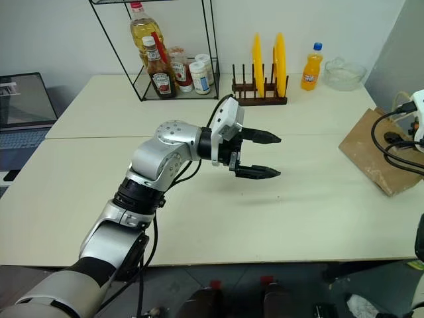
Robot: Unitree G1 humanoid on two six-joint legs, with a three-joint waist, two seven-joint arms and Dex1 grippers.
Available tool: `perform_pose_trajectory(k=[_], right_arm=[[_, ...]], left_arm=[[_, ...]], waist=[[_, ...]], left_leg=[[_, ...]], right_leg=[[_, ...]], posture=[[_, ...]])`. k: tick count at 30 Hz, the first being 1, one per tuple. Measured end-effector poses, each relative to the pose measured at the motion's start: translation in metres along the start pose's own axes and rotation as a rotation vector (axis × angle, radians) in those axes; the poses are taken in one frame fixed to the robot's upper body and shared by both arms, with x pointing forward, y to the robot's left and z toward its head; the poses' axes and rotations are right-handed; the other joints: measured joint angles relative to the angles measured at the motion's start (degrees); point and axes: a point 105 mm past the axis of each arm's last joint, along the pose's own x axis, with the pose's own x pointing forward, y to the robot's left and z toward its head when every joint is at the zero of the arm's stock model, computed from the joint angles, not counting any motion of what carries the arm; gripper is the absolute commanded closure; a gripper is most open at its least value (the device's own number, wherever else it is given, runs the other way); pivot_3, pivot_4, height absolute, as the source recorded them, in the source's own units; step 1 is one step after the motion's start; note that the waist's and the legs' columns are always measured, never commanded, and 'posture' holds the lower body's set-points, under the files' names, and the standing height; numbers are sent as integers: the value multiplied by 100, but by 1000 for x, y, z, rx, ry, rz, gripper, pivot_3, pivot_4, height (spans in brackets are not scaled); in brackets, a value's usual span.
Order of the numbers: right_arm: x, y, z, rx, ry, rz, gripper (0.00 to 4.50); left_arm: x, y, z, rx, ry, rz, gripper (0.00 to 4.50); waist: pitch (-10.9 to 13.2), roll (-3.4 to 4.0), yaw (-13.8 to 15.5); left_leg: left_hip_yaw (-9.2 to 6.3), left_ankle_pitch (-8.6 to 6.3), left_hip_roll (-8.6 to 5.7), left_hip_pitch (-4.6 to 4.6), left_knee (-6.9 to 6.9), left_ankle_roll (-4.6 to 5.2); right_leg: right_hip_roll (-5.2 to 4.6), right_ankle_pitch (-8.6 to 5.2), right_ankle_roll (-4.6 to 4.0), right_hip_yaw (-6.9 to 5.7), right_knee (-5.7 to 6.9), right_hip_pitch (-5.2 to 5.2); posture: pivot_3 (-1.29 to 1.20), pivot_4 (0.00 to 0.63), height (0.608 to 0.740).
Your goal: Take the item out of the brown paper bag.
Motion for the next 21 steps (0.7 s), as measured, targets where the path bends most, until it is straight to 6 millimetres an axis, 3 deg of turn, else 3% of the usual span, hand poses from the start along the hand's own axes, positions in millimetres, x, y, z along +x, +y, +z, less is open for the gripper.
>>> perform_pose_trajectory(k=[11, 21], right_arm=[[-5, -20, -13, 37, 59, -64, 0], [-27, -35, -8, 138, 91, -61, 0]], left_arm=[[-7, -6, -9, -34, 16, 26, 11], [-7, -6, -3, -33, -15, 32, 11]], waist=[[-1, 1, 15], [-1, 2, 11]], left_leg=[[5, 0, 0, -8, 1, 0], [8, 0, 1, -7, 5, 0]], right_leg=[[1, 0, 0, 2, 7, -11], [2, 0, 0, 3, 11, -12]], posture=[[0, 150, 740], [0, 150, 740]])
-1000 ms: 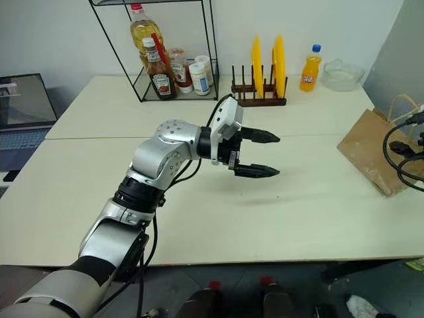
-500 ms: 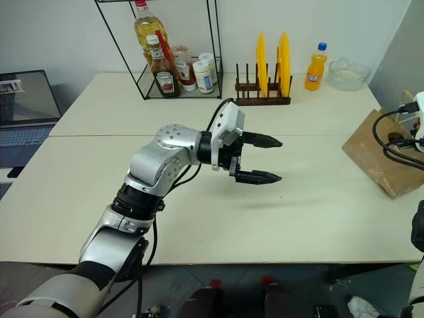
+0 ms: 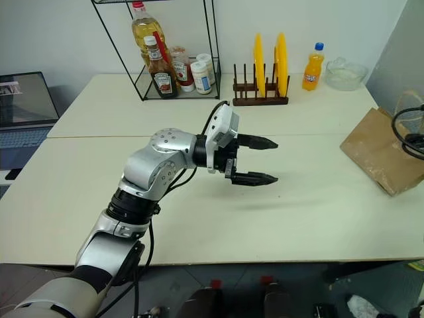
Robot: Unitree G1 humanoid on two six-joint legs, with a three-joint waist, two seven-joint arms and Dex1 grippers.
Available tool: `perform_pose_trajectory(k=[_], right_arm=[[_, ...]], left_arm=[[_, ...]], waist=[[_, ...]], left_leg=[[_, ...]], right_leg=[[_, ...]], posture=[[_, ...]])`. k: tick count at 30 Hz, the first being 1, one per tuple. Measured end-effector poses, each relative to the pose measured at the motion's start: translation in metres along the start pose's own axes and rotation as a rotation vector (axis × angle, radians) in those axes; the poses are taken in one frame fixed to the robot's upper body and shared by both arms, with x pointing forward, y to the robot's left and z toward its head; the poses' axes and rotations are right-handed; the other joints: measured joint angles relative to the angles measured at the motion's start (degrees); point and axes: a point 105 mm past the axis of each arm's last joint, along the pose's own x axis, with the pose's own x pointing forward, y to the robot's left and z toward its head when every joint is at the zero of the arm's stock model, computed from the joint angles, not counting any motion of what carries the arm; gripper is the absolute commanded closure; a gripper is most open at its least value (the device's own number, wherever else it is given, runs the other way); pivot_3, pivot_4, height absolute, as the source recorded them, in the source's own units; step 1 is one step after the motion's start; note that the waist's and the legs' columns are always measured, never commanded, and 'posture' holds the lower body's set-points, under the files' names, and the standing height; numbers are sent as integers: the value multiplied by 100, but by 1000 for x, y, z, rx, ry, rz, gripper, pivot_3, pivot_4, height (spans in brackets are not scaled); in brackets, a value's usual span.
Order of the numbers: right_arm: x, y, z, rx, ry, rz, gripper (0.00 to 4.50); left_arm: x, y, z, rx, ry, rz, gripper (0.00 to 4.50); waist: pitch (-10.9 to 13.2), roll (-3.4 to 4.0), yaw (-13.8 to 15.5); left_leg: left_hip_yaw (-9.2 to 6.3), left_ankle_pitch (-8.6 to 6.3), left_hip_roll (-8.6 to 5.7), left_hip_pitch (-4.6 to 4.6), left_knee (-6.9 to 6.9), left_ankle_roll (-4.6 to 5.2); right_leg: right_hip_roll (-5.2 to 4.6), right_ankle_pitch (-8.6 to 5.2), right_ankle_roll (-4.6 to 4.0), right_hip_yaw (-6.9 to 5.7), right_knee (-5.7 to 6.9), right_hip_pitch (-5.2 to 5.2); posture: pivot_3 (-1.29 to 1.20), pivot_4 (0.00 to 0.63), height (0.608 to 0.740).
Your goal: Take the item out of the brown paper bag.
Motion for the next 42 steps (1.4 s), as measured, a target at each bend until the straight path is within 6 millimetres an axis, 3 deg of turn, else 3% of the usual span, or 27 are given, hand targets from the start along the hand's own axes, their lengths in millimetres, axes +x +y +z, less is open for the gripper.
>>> perform_pose_trajectory(k=[9, 18, 26, 34, 37, 42], right_arm=[[-18, 13, 16, 52, -16, 64, 0], [-17, 13, 3, 65, 18, 55, 0], [7, 31, -11, 62, 44, 93, 0], [21, 36, -17, 79, 47, 91, 0], [21, 37, -15, 81, 36, 96, 527], [24, 38, -15, 77, 28, 104, 2263]], left_arm=[[1, -1, 2, 1, -16, -6, 11], [4, -2, 3, -5, -30, -15, 11], [4, -3, 4, -2, -27, -17, 11], [-1, -5, 3, -5, -2, -11, 11], [-2, -7, 2, -11, -4, -12, 0], [-2, -8, 1, -15, -6, -13, 0]], waist=[[-1, 1, 5], [-1, 2, 0], [-1, 2, -1], [-1, 3, -10], [-1, 2, -8], [-1, 3, -9]], left_leg=[[-3, 0, 0, -2, 6, 0], [0, -1, -1, -1, 28, 1], [0, -5, -4, 0, 79, 11], [4, -1, -3, -4, 73, 2], [6, -1, -4, -4, 75, 3], [7, -1, -3, -3, 74, 3]], right_leg=[[0, 0, 0, -1, 4, 0], [-1, 1, 2, 2, 29, -1], [2, 1, 3, 6, 83, -3], [2, 1, 2, 7, 82, -10], [2, 1, 2, 9, 82, -10], [2, 1, 2, 9, 82, -9]], posture=[[0, 150, 740], [0, 150, 740], [0, 150, 740], [0, 150, 740], [0, 150, 740], [0, 150, 740]])
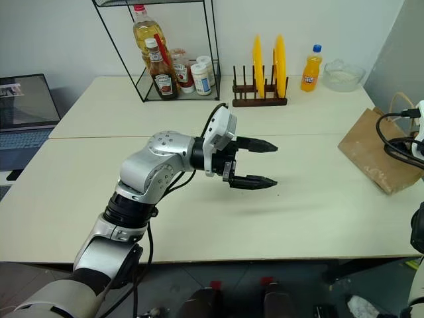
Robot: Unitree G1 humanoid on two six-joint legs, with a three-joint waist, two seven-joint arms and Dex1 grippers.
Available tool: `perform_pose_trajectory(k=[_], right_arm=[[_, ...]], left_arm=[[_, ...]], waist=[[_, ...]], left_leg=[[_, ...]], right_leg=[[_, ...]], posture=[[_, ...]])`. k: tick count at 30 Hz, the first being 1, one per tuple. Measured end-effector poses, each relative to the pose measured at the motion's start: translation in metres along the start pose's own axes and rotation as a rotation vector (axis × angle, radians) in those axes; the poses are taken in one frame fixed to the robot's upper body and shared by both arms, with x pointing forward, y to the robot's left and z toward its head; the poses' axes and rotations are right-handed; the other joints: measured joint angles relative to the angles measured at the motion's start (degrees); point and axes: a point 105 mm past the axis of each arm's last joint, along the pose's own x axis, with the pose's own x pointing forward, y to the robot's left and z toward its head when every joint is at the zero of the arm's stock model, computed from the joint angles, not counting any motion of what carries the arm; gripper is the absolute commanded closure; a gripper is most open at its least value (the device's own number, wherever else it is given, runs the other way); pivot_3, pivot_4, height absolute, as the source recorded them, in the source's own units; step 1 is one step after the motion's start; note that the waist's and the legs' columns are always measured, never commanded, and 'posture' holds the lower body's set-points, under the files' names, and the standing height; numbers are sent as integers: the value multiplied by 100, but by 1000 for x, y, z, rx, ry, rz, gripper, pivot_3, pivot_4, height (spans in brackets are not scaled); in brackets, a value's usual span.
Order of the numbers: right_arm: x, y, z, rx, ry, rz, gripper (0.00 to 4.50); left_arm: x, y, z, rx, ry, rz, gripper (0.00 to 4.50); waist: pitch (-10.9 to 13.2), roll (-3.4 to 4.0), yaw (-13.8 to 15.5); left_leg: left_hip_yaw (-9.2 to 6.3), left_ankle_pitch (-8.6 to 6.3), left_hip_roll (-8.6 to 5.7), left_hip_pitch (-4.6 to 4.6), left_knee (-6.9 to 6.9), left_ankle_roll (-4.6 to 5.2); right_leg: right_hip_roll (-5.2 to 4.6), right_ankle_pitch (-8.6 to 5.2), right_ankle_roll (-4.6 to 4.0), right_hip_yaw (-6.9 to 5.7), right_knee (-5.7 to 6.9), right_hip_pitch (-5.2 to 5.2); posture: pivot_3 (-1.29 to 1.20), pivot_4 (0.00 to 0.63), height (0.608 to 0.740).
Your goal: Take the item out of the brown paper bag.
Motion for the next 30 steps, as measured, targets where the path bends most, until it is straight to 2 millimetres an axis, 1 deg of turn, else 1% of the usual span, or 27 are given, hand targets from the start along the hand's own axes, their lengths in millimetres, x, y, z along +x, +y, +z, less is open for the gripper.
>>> perform_pose_trajectory(k=[1, 5, 6, 7, 12, 16, 17, 19, 20, 21, 24, 25, 26, 28, 30], right_arm=[[1, 0, -1, 1, 0, 1, 2747], [1, 1, -1, -4, -3, 8, 3999], [1, 2, -1, -5, -2, 14, 4405], [1, 3, -1, -8, -1, 21, 4482], [1, 7, -2, -35, 0, 47, 4482], [0, 12, 0, -123, -26, 68, 4482], [-1, 16, 3, -154, -47, 80, 4482], [-3, 33, 15, -221, -107, 128, 4482], [-7, 47, 24, -262, -154, 168, 4482], [-11, 56, 32, -287, -193, 198, 4482], [-24, 94, 55, -344, -315, 297, 4482], [-26, 104, 59, -349, -336, 324, 4482], [-28, 119, 62, -353, -360, 364, 4482], [-29, 142, 64, -354, -385, 435, 4482], [-28, 172, 65, -385, -403, 516, 4482]], left_arm=[[0, 0, 0, 0, 1, -1, 0], [-2, 0, -1, 1, 8, 2, 0], [-3, 1, -1, 1, 10, 3, 0], [-3, 1, -1, 0, 11, 3, 0], [-5, 0, -1, 5, 18, 1, 0], [-8, 0, -1, 6, 26, -2, 0], [-9, 0, 0, -5, 21, 1, 0], [-16, 3, 3, -33, -2, 18, 0], [-23, 4, 6, -54, -15, 31, 0], [-28, 5, 8, -67, -23, 42, 0], [-54, 5, 9, -139, -57, 118, 0], [-62, 7, 8, -164, -64, 151, 0], [-75, 8, 5, -195, -75, 211, 0], [-97, 11, 2, -231, -89, 317, 0], [-119, 8, -2, -244, -94, 430, 0]], waist=[[0, 0, 0], [0, 0, -1], [0, 0, 0], [0, 0, 1], [0, 0, -1], [0, 0, -12], [0, 0, -26], [0, 2, -94], [0, 2, -137], [0, 4, -169], [-1, 6, -252], [-1, 6, -263], [-1, 5, -275], [0, 5, -262], [0, 5, -264]], left_leg=[[0, 0, 0, 0, 0, 0], [0, 0, 0, 0, 0, 0], [-1, 0, 0, 0, 0, 0], [-1, 0, -1, 0, 0, 0], [-1, 0, 0, 0, 0, 0], [1, 0, 1, 0, 1, 0], [0, 0, 1, 0, 2, 0], [1, 0, 3, 0, 0, 0], [-2, 0, 9, -1, -2, 0], [-5, 0, 11, -4, -4, 0], [-23, 0, 17, -4, -9, 0], [-27, 0, 15, -5, -8, -1], [-29, 0, 15, -5, -7, 0], [-37, 0, 9, -11, -2, 0], [-35, 0, 7, -12, -2, -1]], right_leg=[[0, 0, 0, 1, 0, 0], [0, 0, 0, 0, 0, 0], [0, 0, 0, 0, 0, 0], [0, 0, 0, 0, 0, 0], [0, 0, 0, 0, 0, 0], [0, 0, 0, 1, 1, 0], [0, 0, 0, 1, 1, 0], [0, 0, 0, 5, 5, -5], [1, 0, 1, 6, 6, -12], [1, 0, 0, 10, 13, -23], [3, 0, 0, 9, 13, -28], [3, 0, 0, 8, 13, -28], [3, 0, 0, 8, 14, -29], [2, 1, -1, 5, 14, -30], [-1, 1, -1, 9, 13, -32]], posture=[[0, 150, 740], [0, 150, 740], [0, 150, 740], [0, 150, 740], [0, 150, 740], [0, 150, 740], [0, 150, 740], [0, 150, 740], [0, 150, 740], [0, 150, 740], [0, 150, 740], [0, 150, 740], [0, 150, 740], [0, 150, 740], [0, 150, 740]])
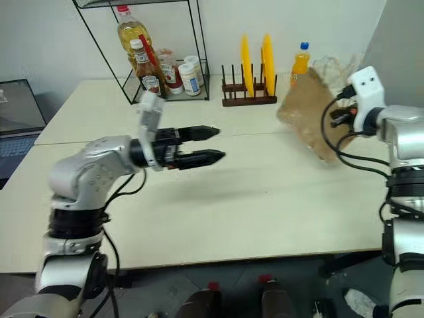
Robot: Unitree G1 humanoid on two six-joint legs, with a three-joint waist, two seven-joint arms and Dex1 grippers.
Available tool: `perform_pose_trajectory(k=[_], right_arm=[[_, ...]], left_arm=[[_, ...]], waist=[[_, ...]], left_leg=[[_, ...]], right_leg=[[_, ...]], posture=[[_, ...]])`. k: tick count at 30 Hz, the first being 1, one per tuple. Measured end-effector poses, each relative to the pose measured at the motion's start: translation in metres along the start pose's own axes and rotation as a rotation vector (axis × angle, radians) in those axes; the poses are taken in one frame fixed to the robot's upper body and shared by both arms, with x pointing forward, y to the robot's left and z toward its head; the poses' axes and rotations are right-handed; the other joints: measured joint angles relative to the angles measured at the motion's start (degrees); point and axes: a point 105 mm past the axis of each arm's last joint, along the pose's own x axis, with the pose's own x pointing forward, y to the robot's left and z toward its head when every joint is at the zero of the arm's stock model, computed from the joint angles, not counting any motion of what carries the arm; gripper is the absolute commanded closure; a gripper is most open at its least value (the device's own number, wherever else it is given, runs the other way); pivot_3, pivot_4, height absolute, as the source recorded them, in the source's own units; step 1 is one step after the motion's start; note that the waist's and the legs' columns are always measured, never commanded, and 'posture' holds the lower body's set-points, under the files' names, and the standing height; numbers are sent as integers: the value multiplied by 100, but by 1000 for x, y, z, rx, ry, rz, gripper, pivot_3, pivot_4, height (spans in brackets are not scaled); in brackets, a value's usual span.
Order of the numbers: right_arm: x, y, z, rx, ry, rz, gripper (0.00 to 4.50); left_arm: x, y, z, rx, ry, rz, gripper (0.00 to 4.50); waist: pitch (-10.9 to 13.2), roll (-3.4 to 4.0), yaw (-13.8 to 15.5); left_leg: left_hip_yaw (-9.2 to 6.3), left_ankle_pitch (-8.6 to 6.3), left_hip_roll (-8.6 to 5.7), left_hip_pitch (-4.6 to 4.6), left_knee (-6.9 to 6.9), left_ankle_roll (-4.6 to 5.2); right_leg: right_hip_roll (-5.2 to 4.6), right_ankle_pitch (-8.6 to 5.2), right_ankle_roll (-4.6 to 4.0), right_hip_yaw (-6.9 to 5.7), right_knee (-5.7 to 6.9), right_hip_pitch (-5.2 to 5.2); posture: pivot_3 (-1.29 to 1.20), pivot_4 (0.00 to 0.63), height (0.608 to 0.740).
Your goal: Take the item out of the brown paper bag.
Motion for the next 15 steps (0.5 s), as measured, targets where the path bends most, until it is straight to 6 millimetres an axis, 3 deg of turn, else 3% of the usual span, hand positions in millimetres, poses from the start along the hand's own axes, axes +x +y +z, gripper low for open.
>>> perform_pose_trajectory(k=[3, 8, 12, 15], right_arm=[[27, 39, 15, -53, -46, 136, 4482], [69, 107, 52, -224, -128, 370, 4482], [87, 139, 67, -400, -161, 468, 4482], [96, 152, 67, -531, -161, 492, 4482]], left_arm=[[-22, 1, -6, -20, -16, 128, 0], [-55, -14, -25, -46, 1, 311, 0], [-82, -21, -32, -42, 1, 473, 0], [-93, -28, -39, -48, 10, 546, 0]], waist=[[0, 0, -4], [1, -1, -31], [3, -6, 43], [0, -13, 116]], left_leg=[[2, 0, 2, -9, -1, -1], [-1, 0, 6, -10, -6, -3], [-7, 0, 1, -11, -2, -3], [-8, 0, 1, -9, 0, -3]], right_leg=[[0, 1, -2, 2, 4, -19], [1, 6, -9, -1, 5, -27], [1, 26, -43, -10, 0, -23], [1, 27, -46, -12, -3, -21]], posture=[[0, 150, 740], [0, 150, 740], [0, 150, 740], [0, 150, 740]])
